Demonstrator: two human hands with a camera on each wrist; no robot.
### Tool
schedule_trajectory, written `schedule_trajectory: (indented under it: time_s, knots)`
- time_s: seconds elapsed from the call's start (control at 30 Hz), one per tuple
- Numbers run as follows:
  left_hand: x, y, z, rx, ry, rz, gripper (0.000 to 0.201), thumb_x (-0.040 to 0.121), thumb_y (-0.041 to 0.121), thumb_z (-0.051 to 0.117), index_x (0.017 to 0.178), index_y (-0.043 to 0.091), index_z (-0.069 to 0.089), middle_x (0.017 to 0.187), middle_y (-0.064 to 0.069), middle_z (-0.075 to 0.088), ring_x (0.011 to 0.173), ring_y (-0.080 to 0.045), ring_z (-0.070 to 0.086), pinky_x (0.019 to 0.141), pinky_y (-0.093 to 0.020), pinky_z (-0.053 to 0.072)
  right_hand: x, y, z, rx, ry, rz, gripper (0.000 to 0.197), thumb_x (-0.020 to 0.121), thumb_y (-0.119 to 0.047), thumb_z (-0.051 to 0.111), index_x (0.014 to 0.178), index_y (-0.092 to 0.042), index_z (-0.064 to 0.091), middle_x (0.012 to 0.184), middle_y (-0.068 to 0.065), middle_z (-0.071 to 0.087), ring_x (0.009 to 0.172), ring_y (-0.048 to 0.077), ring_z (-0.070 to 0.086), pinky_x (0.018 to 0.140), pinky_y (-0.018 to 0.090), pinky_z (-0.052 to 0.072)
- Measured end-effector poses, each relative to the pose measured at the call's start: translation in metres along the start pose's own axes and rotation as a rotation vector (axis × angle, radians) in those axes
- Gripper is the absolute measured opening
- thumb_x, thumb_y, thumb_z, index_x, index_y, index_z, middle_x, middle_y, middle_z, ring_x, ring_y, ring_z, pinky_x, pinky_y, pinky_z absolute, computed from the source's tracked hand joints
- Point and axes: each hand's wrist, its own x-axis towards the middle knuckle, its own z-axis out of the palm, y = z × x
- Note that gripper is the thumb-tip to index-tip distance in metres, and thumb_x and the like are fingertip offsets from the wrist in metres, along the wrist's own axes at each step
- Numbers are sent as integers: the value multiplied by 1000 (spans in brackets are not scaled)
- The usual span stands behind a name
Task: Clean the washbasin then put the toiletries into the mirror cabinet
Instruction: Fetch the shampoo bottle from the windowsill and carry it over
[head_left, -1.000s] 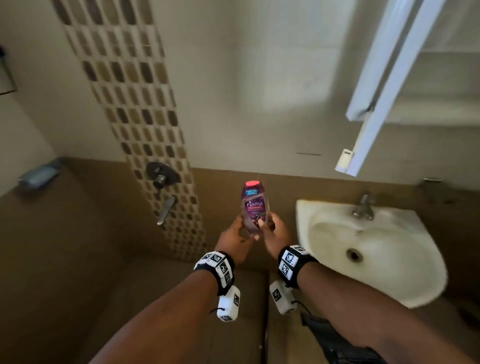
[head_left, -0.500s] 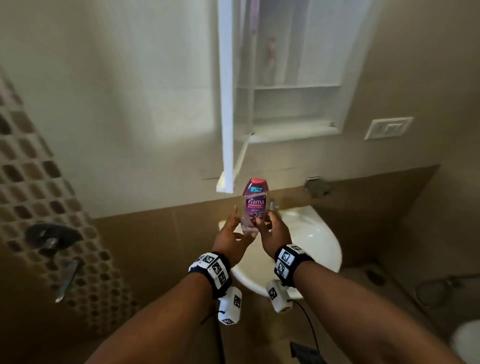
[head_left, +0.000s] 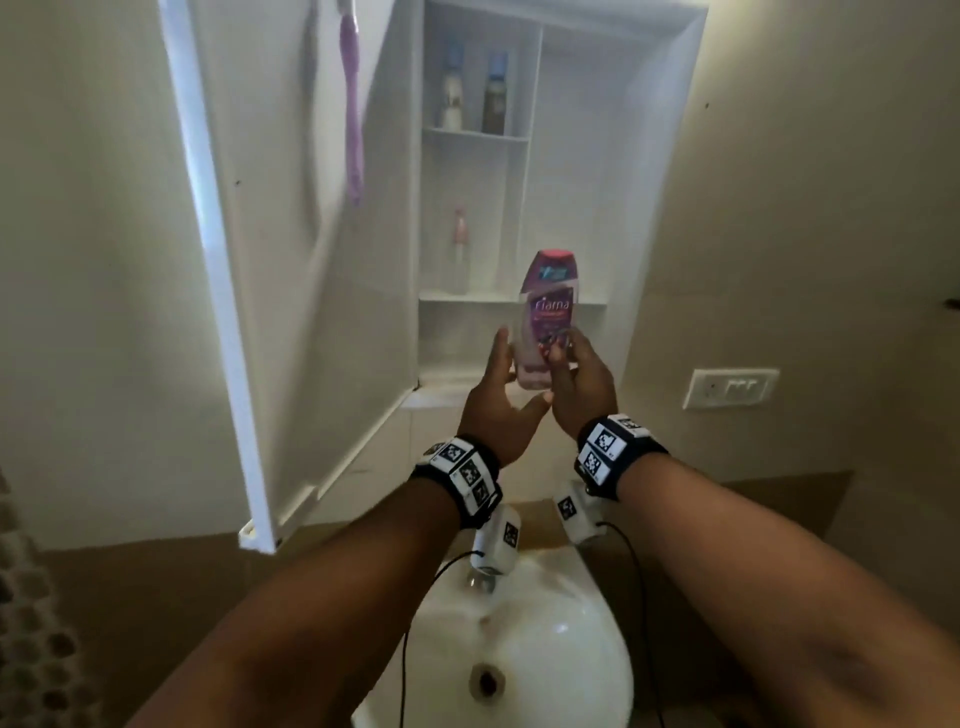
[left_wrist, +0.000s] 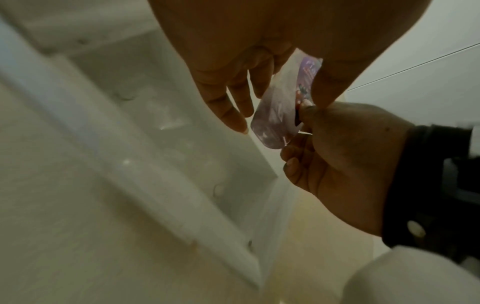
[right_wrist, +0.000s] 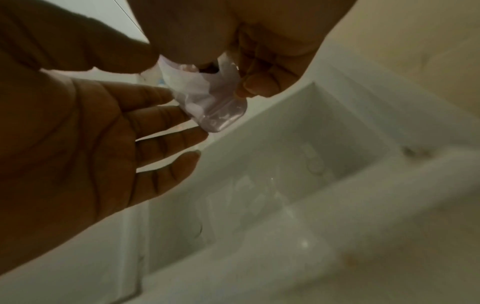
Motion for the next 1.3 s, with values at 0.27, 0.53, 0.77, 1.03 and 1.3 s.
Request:
schedule_trajectory:
  time_s: [0.27, 0.53, 0.77, 1.03, 1.3]
  knots:
    - [114, 67, 21, 275, -38, 96, 108, 86, 12, 65, 161, 36, -9, 149, -6, 53, 113, -24, 64, 88, -29, 51, 128, -6, -36, -19, 61, -138, 30, 102, -34, 47, 132, -28, 50, 109, -9, 66, 88, 6, 62, 66, 9, 39]
    - [139, 44, 33, 476, -123, -22, 121, 87, 20, 70, 151, 46, -29, 148, -10, 53, 107, -25, 64, 84, -31, 51, 145, 34, -27, -60, -51, -35, 39, 100, -42, 50, 138, -34, 45, 118, -9, 65, 96, 11, 59, 76, 23, 40]
    - [144, 27, 50, 544, -58, -61, 135, 73, 20, 79, 154, 39, -27, 156, -6, 44, 120, -27, 61, 98, -38, 53, 152, 50, -20, -183, -52, -28, 36, 97, -51, 48, 130, -35, 48, 108, -2, 71, 88, 24, 67, 72, 30, 50]
    - [148, 38, 62, 793, -47, -128, 141, 73, 35, 85, 155, 22, -29, 167, -4, 21, 119, -28, 62, 93, -40, 54, 157, 51, -21, -299, -86, -12, 38, 95, -55, 51, 123, -30, 55, 100, 2, 72, 85, 27, 67, 68, 27, 46]
    - [148, 41, 66, 942, -77, -167, 142, 72, 45, 84, 156, 16, -26, 170, -1, -8, 128, -31, 56, 98, -43, 52, 152, 49, -23, -345, -121, 34, 34, 96, -50, 50, 99, -23, 70, 95, 3, 74, 75, 23, 61, 66, 28, 47]
